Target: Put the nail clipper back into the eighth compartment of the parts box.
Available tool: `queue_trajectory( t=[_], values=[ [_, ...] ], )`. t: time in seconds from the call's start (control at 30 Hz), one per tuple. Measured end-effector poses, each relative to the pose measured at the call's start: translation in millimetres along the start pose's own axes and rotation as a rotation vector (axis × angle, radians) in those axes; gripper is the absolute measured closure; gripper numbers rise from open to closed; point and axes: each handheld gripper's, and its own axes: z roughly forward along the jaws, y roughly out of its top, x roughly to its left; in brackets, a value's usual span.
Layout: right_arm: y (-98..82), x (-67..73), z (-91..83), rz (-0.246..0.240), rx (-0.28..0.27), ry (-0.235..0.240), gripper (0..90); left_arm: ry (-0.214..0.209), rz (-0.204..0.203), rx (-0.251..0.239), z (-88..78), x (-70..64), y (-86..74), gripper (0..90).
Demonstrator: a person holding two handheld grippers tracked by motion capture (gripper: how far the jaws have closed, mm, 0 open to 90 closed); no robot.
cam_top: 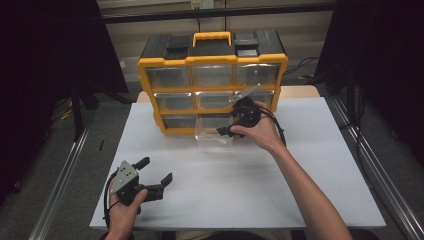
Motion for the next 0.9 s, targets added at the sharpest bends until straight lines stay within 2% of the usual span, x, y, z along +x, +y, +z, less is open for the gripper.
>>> queue_trajectory(
  t=[0.13, 0.17, 0.2, 0.3, 0.37, 0.57, 0.67, 0.9],
  values=[
    [-9.0, 0.2, -2.6, 0.023, -0.027, -0.006, 7.3, 0.000, -0.007, -0.007, 1.3, -0.9, -0.4, 3.7],
    [-11.5, -0.3, -3.4, 0.037, -0.030, 0.000, 7.4, 0.005, 0.010, 0.008, 0.8, -0.7, -0.1, 3.7],
    [-14.1, -0.8, -4.2, 0.052, -0.039, 0.000, 7.1, 0.002, 0.003, 0.005, 1.5, -1.8, -0.3, 3.7],
    [-20.6, -1.5, -6.9, 0.068, -0.064, -0.022, 5.9, -0.002, 0.014, 0.010, 2.1, -2.9, -0.2, 3.7],
    [-24.6, -1.8, -8.9, 0.078, -0.086, -0.029, 2.7, -0.003, 0.006, 0.007, 2.2, -2.7, -0.3, 3.7],
    [-35.2, 0.7, -16.2, 0.112, -0.146, -0.061, 2.8, 0.003, 0.001, 0.005, 1.8, -0.8, -0.8, 3.7],
    [-42.2, 3.8, -19.5, 0.109, -0.180, -0.088, 2.7, 0.004, 0.001, 0.009, 1.8, -0.6, -0.8, 3.7],
    [-55.7, 7.8, -24.3, 0.109, -0.223, -0.125, 2.6, 0.004, 0.004, 0.012, 2.1, 0.6, -1.2, 3.7]
  ],
)
